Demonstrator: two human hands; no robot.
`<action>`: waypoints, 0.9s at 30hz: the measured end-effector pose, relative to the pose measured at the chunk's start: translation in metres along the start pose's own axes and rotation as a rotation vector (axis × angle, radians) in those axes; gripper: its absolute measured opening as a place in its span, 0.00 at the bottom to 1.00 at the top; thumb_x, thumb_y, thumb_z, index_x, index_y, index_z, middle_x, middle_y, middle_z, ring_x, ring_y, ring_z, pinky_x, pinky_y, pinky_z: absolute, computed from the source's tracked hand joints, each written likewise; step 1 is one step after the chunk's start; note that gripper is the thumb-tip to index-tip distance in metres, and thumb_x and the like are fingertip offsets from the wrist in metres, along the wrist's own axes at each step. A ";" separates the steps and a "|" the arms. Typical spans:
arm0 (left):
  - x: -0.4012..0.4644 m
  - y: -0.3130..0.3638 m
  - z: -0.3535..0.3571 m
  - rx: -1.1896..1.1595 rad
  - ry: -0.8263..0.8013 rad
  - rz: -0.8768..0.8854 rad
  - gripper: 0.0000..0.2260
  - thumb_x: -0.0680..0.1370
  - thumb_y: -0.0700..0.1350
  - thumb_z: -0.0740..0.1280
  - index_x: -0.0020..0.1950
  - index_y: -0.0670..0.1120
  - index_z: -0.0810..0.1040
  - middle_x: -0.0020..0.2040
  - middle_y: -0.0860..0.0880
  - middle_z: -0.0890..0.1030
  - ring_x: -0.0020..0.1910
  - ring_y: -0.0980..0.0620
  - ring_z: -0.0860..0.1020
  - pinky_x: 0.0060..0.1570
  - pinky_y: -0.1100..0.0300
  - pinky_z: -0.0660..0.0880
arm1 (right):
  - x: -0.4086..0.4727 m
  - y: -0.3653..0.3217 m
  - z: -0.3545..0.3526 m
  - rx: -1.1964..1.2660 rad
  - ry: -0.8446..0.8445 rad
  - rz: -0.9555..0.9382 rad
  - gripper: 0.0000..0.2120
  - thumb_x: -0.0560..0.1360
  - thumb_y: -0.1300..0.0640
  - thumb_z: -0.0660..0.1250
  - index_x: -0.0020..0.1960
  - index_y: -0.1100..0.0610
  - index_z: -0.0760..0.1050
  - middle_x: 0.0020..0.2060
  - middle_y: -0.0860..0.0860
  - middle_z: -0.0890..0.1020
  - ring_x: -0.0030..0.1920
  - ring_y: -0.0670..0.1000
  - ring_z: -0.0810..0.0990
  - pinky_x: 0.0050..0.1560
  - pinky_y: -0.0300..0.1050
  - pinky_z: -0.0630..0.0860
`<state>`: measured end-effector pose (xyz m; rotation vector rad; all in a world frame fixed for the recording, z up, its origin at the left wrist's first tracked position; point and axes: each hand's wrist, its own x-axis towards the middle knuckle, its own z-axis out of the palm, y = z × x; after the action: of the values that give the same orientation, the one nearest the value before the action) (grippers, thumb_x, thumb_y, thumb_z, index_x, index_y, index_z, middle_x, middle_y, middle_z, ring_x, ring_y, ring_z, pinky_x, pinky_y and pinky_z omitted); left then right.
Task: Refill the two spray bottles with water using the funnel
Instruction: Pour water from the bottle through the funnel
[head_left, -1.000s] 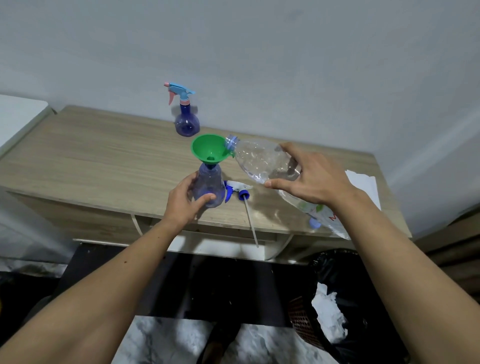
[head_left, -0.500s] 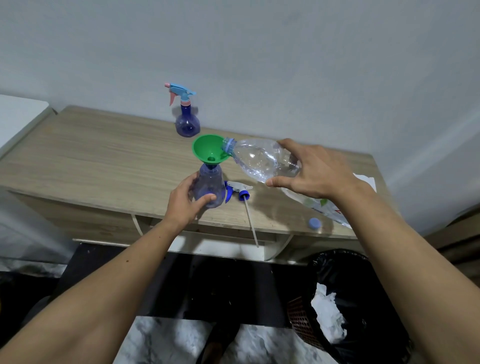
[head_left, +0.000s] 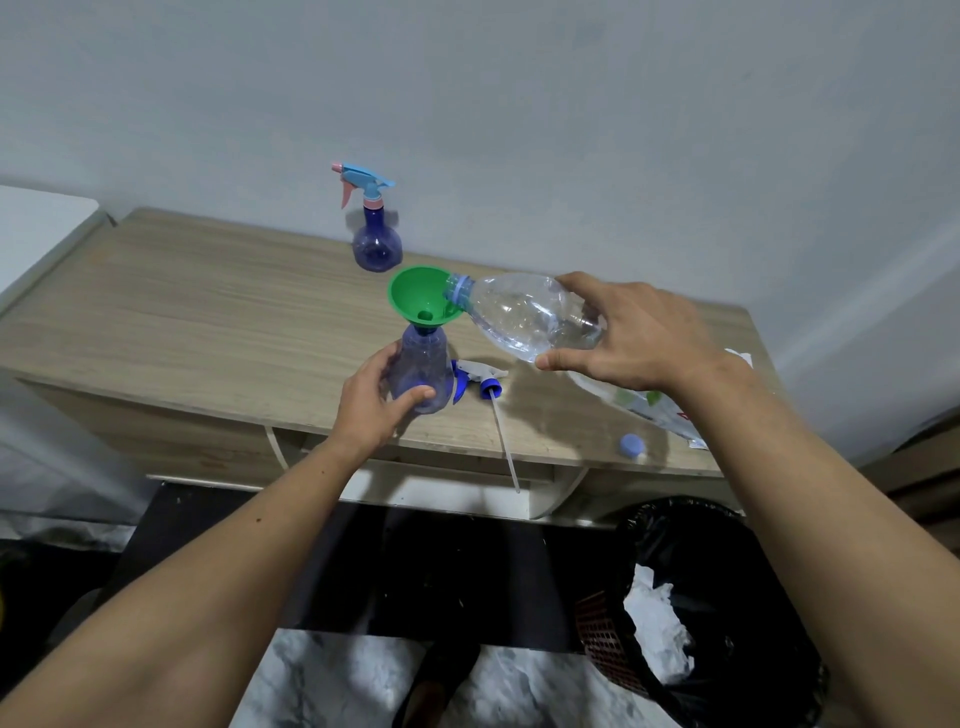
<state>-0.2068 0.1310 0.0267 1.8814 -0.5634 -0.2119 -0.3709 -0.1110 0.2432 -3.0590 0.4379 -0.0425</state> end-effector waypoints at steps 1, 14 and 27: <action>0.000 0.000 0.000 -0.005 0.003 0.002 0.34 0.72 0.46 0.82 0.76 0.42 0.74 0.69 0.47 0.81 0.66 0.52 0.79 0.65 0.64 0.75 | 0.000 0.001 -0.001 0.000 0.000 0.002 0.43 0.69 0.21 0.67 0.77 0.37 0.63 0.60 0.44 0.84 0.63 0.56 0.81 0.48 0.48 0.68; -0.001 -0.001 -0.001 -0.001 -0.001 0.012 0.33 0.73 0.45 0.82 0.76 0.43 0.74 0.67 0.49 0.81 0.66 0.53 0.79 0.62 0.71 0.72 | 0.001 0.005 -0.002 -0.035 -0.006 -0.007 0.43 0.68 0.21 0.67 0.78 0.37 0.63 0.60 0.44 0.84 0.64 0.56 0.80 0.48 0.49 0.68; -0.001 0.000 -0.001 0.003 0.003 0.012 0.33 0.72 0.44 0.82 0.75 0.42 0.75 0.66 0.47 0.83 0.64 0.52 0.80 0.59 0.77 0.72 | 0.002 0.004 -0.001 -0.049 -0.007 -0.023 0.43 0.68 0.20 0.66 0.77 0.38 0.62 0.61 0.44 0.84 0.63 0.56 0.81 0.48 0.49 0.69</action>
<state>-0.2078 0.1322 0.0269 1.8806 -0.5732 -0.1999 -0.3697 -0.1155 0.2445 -3.1114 0.4091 -0.0227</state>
